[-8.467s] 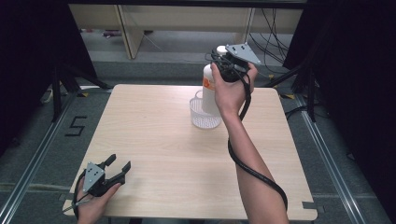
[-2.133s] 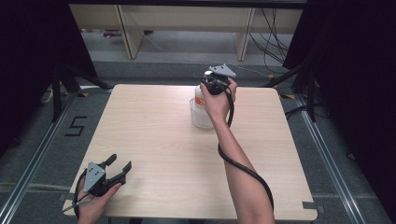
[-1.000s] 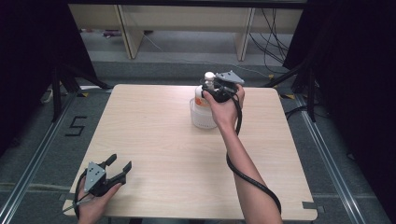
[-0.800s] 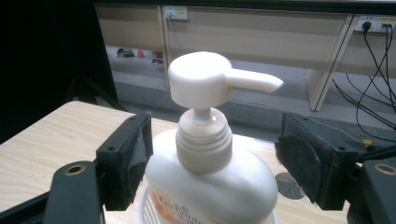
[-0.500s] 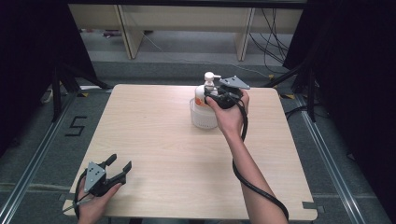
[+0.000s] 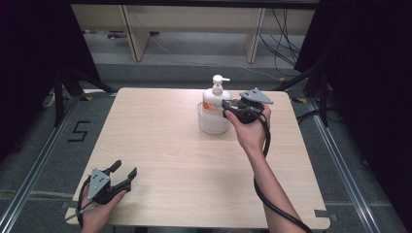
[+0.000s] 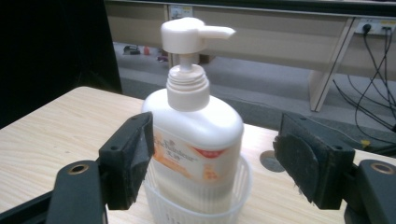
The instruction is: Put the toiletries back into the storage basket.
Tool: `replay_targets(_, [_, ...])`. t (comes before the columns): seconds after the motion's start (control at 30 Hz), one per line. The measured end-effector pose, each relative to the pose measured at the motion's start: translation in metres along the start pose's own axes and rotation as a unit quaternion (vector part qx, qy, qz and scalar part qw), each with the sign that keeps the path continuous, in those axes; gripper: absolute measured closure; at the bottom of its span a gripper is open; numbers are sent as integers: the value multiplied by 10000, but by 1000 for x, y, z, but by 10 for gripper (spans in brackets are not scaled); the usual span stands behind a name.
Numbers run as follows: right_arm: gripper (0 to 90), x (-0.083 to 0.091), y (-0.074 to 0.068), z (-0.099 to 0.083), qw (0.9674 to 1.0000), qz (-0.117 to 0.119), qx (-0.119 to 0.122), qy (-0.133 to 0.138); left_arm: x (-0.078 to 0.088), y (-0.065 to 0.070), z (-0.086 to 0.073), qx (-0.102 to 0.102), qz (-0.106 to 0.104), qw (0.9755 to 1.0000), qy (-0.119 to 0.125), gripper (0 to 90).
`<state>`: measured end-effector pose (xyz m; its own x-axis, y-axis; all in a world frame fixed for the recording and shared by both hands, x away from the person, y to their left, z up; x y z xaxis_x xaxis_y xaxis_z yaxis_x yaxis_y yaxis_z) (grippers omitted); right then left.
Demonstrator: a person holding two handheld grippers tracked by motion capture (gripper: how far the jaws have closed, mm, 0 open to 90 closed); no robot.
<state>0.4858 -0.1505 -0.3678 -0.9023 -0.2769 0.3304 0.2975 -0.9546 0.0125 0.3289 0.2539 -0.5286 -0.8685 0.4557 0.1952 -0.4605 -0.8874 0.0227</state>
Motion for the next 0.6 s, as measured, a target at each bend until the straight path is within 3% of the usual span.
replay_targets(0.27, [290,15,10,-12,10000,-30,-20,-38,0,0,0,-1,11,10000,-7,331])
replay_targets(0.33, [292,17,13,-16,10000,-42,87,-25,0,0,0,-6,12,10000,-10,331])
replay_targets(0.43, [298,23,15,-23,9999,-35,-83,-91,0,0,0,-5,-4,10000,-23,331])
replay_targets(0.47, [299,24,17,-24,10000,-57,21,-53,0,0,0,-3,-1,10000,-22,331])
replay_targets(0.6, [303,30,22,-31,9999,-60,-66,-99,0,0,0,-2,0,10000,-24,331])
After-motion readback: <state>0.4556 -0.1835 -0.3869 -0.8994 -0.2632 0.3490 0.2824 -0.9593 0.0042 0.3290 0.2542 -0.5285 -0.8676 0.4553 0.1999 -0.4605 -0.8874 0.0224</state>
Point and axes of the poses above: each handheld gripper's, and its own axes: x roughly backward along the jaws, z roughly out of its top, y roughly to its right, the point moved 2 cm from there along -x, roughly forward along the jaws, and after that the axes turned 4 degrees about -z, right-handed, at the moved point
